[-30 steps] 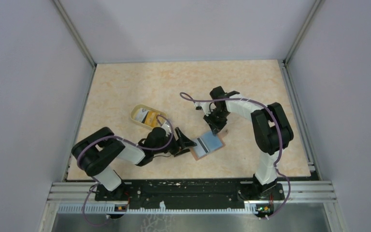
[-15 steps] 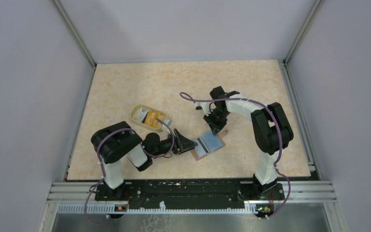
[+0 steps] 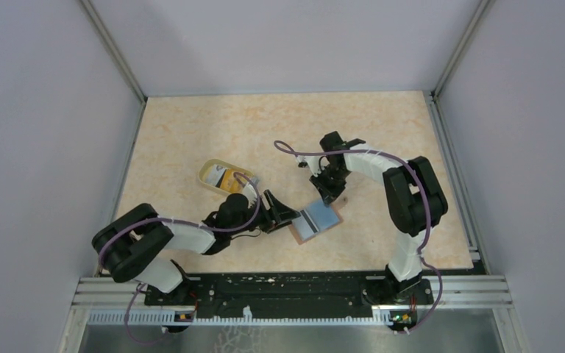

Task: Put the credit cards into the card holder
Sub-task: Close the card holder at the center of the board.

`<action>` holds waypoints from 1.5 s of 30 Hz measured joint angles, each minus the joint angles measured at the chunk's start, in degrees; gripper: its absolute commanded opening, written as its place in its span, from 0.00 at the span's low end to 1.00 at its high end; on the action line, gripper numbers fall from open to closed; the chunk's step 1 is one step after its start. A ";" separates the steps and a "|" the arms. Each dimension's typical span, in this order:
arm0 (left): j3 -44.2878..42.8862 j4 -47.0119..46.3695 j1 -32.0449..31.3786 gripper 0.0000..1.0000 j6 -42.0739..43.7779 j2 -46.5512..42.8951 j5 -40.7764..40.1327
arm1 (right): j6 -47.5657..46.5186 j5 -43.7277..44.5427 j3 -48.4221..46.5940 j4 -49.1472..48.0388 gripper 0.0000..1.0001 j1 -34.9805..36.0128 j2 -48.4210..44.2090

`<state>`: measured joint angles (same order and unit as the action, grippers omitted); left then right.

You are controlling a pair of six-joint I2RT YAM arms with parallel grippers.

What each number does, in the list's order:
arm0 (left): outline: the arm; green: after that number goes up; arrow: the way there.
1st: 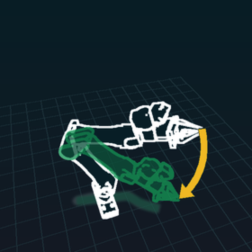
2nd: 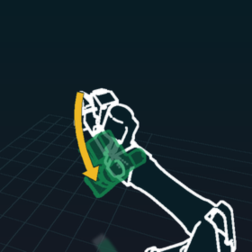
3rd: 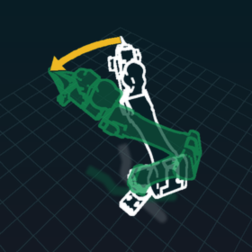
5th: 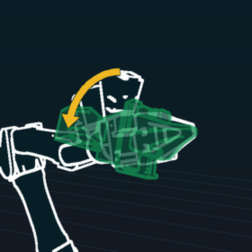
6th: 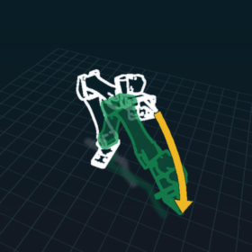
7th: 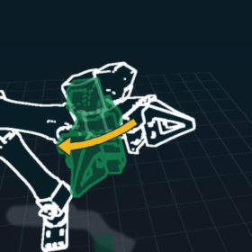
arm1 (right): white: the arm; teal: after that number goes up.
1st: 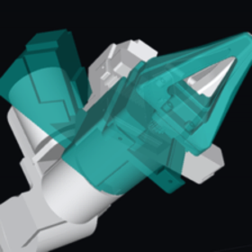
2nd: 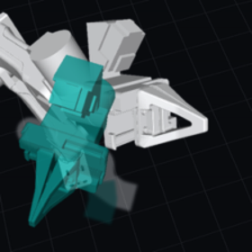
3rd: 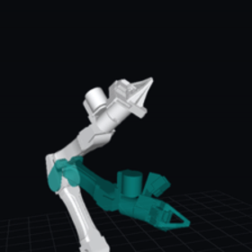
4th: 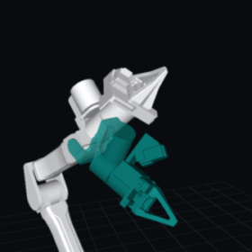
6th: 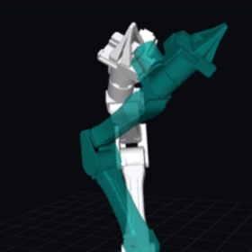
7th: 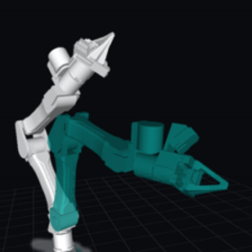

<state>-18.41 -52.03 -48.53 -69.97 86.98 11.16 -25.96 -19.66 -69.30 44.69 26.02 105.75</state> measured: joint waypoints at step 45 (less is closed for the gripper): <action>-1.79 -11.45 -3.52 0.67 -4.96 10.38 -3.82 | -1.07 2.43 1.73 0.96 0.10 -1.44 -0.85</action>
<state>-20.21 -63.48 -52.05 -74.94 97.36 7.33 -27.03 -17.23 -67.57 45.65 24.58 104.90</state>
